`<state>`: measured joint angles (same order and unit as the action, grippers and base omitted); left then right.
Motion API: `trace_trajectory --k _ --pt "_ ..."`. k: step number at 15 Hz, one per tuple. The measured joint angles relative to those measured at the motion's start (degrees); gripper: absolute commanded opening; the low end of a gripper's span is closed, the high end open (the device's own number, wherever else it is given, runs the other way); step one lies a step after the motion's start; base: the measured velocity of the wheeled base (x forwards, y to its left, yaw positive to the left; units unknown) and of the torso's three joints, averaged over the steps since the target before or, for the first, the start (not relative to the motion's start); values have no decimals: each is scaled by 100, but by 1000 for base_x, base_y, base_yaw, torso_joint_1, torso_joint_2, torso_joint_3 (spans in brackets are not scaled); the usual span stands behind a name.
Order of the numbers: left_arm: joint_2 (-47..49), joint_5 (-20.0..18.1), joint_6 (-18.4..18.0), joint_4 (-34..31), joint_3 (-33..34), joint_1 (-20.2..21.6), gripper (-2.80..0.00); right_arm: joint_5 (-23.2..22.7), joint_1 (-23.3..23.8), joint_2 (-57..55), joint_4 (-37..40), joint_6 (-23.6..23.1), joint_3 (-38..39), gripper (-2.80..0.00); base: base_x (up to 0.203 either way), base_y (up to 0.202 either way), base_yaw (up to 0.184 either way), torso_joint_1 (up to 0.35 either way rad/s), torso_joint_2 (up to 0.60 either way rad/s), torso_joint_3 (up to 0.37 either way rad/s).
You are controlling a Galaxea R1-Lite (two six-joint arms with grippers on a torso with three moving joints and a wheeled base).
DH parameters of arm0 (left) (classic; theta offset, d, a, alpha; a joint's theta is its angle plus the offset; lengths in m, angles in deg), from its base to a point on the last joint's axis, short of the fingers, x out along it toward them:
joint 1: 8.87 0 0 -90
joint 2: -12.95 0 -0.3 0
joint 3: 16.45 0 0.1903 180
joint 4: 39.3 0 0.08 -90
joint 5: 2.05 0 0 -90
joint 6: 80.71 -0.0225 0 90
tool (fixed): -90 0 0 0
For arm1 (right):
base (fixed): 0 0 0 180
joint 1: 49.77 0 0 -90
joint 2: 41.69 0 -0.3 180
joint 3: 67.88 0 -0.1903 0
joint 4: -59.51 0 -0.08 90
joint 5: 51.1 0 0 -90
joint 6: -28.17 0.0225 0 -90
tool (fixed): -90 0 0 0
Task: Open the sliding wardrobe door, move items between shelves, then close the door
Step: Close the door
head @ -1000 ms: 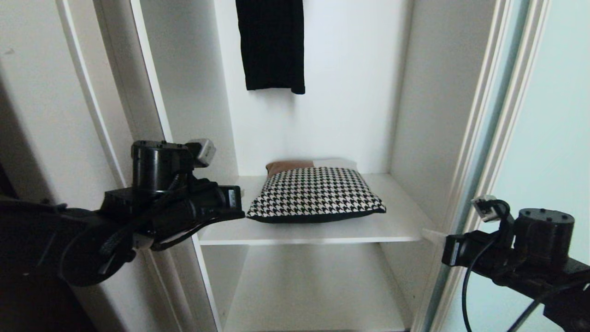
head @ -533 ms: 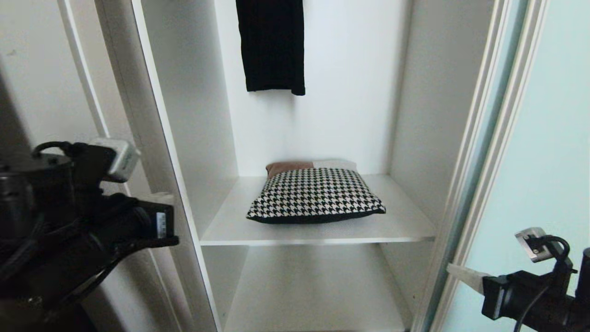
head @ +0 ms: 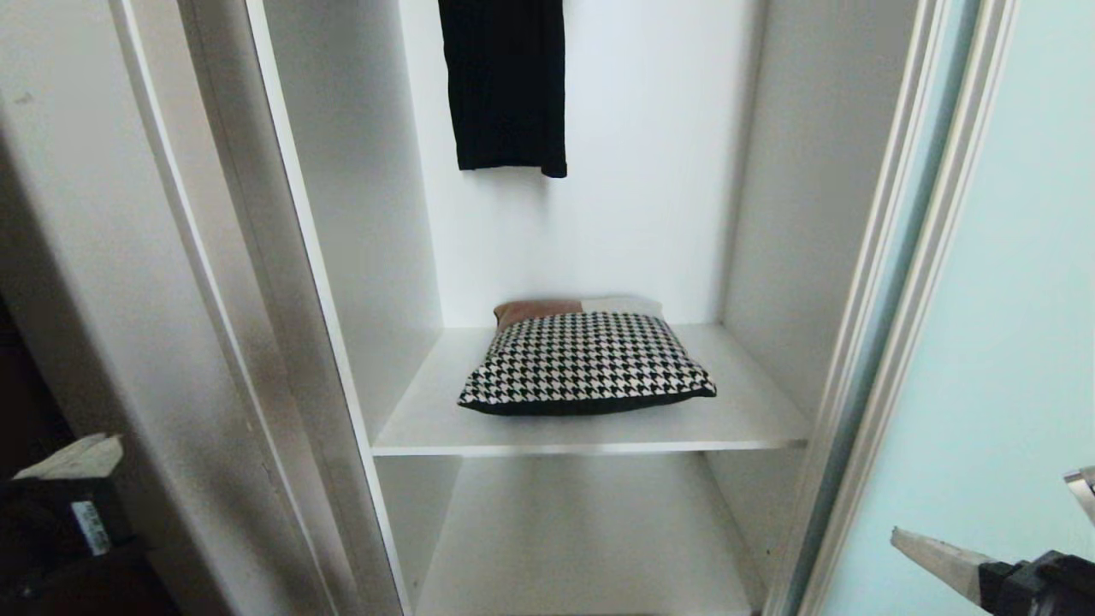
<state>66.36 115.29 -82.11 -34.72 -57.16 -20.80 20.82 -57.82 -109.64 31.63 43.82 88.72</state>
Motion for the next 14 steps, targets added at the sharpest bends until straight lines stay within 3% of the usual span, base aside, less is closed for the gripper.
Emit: trace_trajectory --k 7,12,14 --pt "-1839 -39 61 -222 1061 263 -280 14 39 2348 2157 278 -260 -280 0 0 0 0 0 0" --pt "-3155 -72 147 -1209 1613 424 -280 30 163 4159 4495 319 -756 -280 0 0 0 0 0 0" --pt "-3491 -67 289 -1435 1687 478 -280 15 295 4641 4880 318 -771 -280 0 0 0 0 0 0"
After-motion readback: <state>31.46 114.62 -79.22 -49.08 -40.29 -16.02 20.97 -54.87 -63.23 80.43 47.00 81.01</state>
